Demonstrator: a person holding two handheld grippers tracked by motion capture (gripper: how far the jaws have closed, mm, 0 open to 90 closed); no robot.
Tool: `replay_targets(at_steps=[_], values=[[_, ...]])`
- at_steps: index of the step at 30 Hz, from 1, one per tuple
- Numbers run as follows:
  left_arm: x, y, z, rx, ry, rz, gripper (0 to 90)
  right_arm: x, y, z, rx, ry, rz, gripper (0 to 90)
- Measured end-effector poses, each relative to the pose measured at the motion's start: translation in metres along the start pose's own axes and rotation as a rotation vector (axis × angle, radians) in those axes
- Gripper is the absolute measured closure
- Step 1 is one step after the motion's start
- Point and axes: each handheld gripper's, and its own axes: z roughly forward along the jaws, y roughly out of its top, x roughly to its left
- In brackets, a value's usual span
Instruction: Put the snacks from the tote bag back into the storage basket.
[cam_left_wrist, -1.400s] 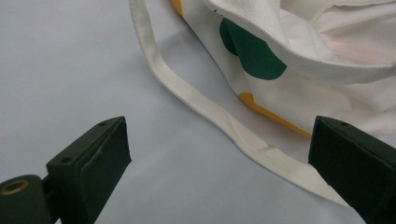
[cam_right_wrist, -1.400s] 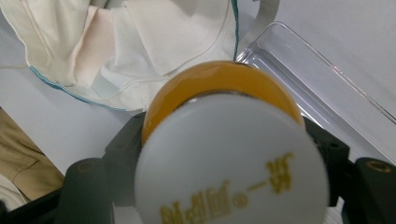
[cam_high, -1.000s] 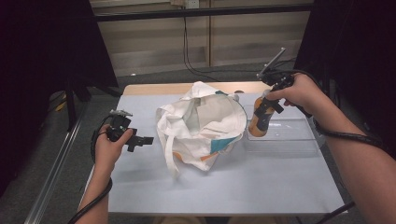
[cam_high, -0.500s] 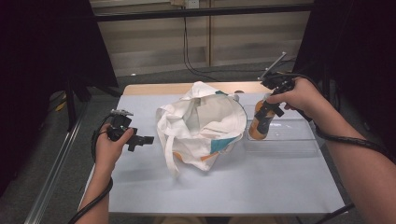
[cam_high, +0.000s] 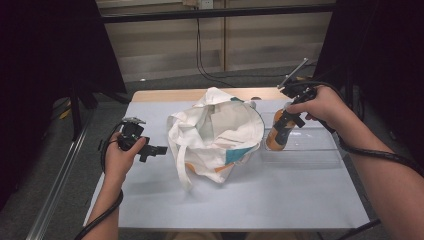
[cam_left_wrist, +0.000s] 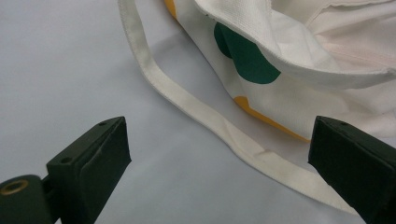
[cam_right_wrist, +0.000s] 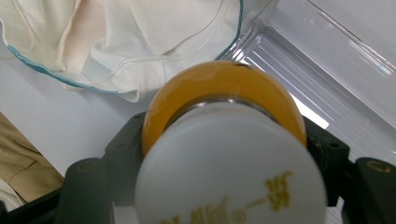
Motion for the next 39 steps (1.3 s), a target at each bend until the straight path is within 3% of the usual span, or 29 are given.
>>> replay_targets(at_steps=[10, 20, 25, 39], values=[[0.0, 0.001, 0.002, 0.003, -0.008, -0.002, 5.2, 0.001, 0.001, 0.007, 0.007, 0.002, 0.044, 30.0], [0.002, 0.001, 0.002, -0.001, -0.001, 0.003, 5.2, 0.0, 0.001, 0.019, 0.015, -0.007, 0.062, 30.0], [0.002, 0.001, 0.002, 0.003, -0.009, 0.002, 5.3, 0.0, 0.001, 0.024, 0.014, -0.009, 0.045, 30.0], [0.0, 0.002, 0.006, 0.009, -0.01, 0.001, 5.3, 0.0, -0.003, 0.038, 0.022, -0.019, 0.075, 30.0]])
